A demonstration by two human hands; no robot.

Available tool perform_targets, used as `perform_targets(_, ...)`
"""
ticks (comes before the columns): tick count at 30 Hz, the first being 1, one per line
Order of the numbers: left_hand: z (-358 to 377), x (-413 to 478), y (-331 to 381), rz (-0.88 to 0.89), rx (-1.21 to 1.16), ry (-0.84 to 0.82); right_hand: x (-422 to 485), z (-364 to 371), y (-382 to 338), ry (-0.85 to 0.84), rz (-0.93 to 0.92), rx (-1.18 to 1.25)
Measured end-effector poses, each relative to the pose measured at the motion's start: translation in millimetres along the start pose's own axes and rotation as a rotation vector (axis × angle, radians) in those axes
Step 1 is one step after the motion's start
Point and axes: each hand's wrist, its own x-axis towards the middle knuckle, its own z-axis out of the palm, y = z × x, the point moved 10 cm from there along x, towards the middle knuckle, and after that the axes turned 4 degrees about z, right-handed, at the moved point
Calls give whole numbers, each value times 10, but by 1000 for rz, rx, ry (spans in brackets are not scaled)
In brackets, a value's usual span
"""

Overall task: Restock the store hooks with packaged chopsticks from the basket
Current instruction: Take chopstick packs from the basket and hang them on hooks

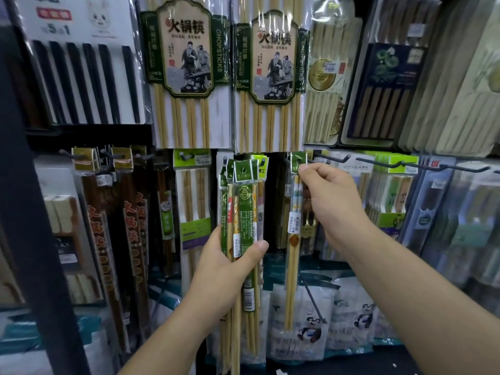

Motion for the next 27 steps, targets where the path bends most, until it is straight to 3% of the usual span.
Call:
perform_targets(9, 39, -30, 45, 17, -52, -56, 59, 15, 48, 26, 2, -7)
perform_targets(17, 80, -78, 152, 39, -243, -99, 141, 37, 200, 34, 58, -67)
perform_targets(24, 73, -82, 125, 30, -301, -93, -106, -113, 144, 137, -36, -156)
perform_targets(27, 80, -81, 91, 22, -325, -85, -269, 61, 90, 3, -60, -126)
